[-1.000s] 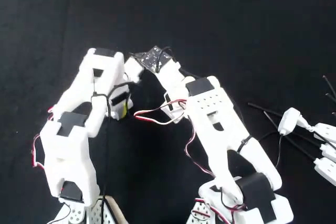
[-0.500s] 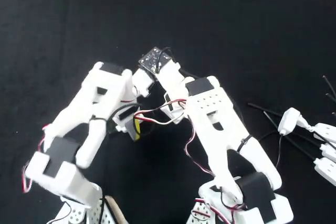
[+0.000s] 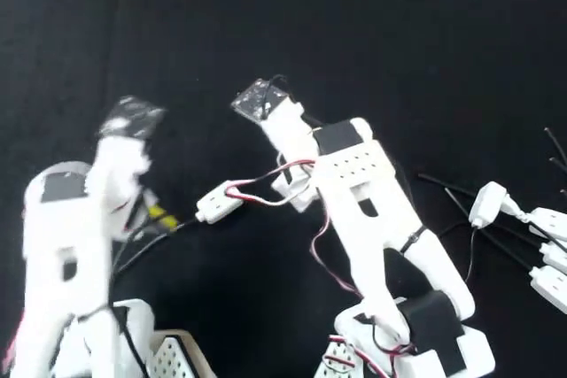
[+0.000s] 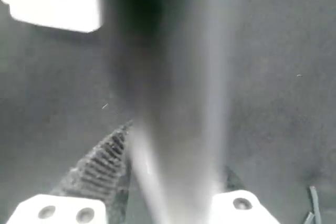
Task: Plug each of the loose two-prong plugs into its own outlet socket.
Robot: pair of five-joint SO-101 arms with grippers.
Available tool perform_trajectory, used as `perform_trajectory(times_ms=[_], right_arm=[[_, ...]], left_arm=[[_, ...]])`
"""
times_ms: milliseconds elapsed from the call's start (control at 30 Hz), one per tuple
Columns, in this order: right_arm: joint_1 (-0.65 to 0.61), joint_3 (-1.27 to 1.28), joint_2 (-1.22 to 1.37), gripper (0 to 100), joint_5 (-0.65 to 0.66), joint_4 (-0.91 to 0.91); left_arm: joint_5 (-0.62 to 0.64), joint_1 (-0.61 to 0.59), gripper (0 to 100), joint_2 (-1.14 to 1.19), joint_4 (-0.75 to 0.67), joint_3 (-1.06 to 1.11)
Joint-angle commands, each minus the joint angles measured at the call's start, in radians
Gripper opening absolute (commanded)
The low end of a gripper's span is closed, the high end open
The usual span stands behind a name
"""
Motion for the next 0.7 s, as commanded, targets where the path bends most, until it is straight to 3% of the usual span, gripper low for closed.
perform_trajectory(times_ms=[0, 100, 233, 500, 667], right_arm=[[-0.097, -0.113, -0.004, 1.1, 0.006, 0.12], [-0.17, -0.177, -0.002, 1.1, -0.04, 0.189], [-0.238, -0.303, 0.094, 1.1, -0.1, 0.244], [-0.267, -0.665, 0.438, 1.1, -0.204, 0.333], [-0.282, -0.714, 0.501, 1.1, -0.319, 0.328]], left_arm=[[-0.002, -0.134, 35, -0.199, -0.112, 0.275], [-0.077, -0.229, 35, -0.348, -0.169, 0.447], [-0.098, -0.325, 35, -0.565, -0.103, 0.521], [-0.097, -0.326, 35, -1.02, 0.089, 0.648], [-0.097, -0.326, 35, -1.002, 0.08, 0.648]])
